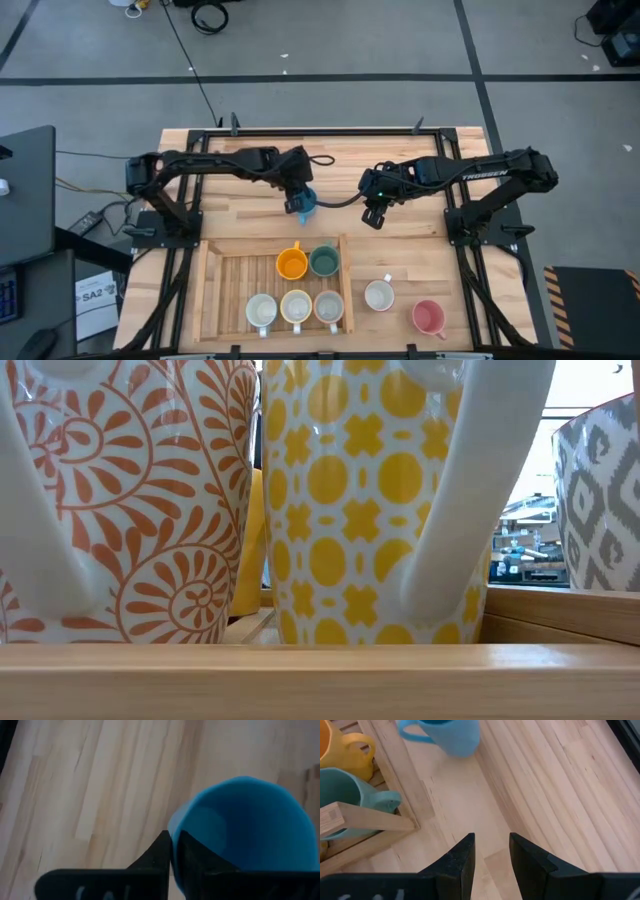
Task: Place coffee mugs
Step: Put the blue mug on the shelf
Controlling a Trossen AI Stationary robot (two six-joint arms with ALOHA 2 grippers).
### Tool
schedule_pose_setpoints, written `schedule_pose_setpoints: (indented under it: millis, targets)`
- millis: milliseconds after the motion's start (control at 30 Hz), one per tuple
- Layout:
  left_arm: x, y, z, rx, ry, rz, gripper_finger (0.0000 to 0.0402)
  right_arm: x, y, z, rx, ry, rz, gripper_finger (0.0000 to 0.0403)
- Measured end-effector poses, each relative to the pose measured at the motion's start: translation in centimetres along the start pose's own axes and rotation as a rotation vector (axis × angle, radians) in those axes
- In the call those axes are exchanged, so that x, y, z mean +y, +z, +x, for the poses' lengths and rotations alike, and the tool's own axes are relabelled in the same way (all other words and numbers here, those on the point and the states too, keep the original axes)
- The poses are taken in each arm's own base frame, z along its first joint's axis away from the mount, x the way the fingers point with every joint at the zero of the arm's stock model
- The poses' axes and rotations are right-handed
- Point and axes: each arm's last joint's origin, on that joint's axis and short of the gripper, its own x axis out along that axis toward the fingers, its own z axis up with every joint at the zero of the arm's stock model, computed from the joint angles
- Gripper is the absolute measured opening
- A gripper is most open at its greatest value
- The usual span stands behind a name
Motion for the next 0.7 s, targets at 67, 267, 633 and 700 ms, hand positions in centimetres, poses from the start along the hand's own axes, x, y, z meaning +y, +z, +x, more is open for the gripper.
schedule_pose_setpoints:
  millis: [67,267,633,700]
  targets:
    - [0.0,-0.1,-0.9,0.001,-0.004,-0.004,0.0026,0.0,0.0,0.0,-0.001,0.000,0.000,0.0126]
    - [0.0,-0.6,-4.0,-0.014,-0.011,-0.023,0.0026,0.0,0.0,0.0,-0.005,0.002,0.001,0.0126]
    - [-1.6,-2.8,-10.2,-0.001,-0.045,-0.045,0.0025,0.1,0.2,0.0,-0.016,0.007,-0.007,0.0126]
    - [-2.0,-3.4,-11.3,0.014,-0.055,-0.045,0.0025,0.1,0.2,0.0,-0.016,0.008,-0.007,0.0126]
